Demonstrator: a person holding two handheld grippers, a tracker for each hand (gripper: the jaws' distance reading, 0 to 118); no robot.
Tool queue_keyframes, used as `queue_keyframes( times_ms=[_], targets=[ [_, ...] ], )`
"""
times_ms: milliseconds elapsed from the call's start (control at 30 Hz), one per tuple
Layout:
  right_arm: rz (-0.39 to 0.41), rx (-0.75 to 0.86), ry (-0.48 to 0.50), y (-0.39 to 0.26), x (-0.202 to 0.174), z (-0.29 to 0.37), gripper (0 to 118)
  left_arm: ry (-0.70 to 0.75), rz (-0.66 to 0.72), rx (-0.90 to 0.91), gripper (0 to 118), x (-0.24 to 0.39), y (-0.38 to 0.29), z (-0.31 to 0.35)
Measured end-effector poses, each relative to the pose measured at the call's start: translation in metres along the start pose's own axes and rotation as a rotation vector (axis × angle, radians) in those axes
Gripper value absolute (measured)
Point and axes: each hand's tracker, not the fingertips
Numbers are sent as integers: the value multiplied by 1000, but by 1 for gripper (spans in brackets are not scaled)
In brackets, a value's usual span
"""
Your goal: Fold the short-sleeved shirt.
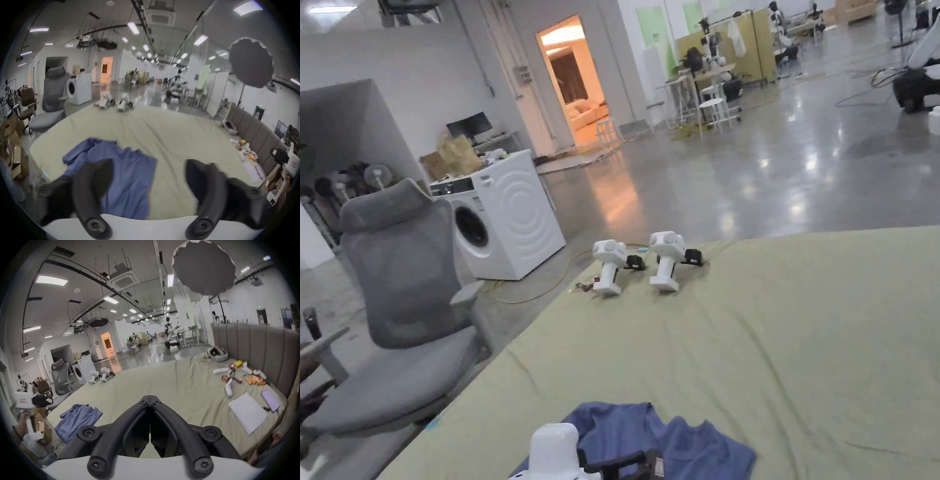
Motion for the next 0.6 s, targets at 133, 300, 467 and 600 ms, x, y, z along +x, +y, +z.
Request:
queue_keyframes(
  times_ms=[133, 300, 467, 600],
  targets=[
    [-55, -81, -20, -18, 10, -18, 2, 34, 39, -166, 118, -49, -14, -89],
    [-103, -162, -63, -29, 17, -41, 2, 80, 90, -277, 118, -88, -28, -190],
    [-87, -245, -136, -39, 22, -59, 2, 117, 70, -395, 107, -107, -53, -279],
    [-113, -301, -156, -46, 27, -73, 2, 184, -53, -433, 103, -84, -73, -303]
  ],
)
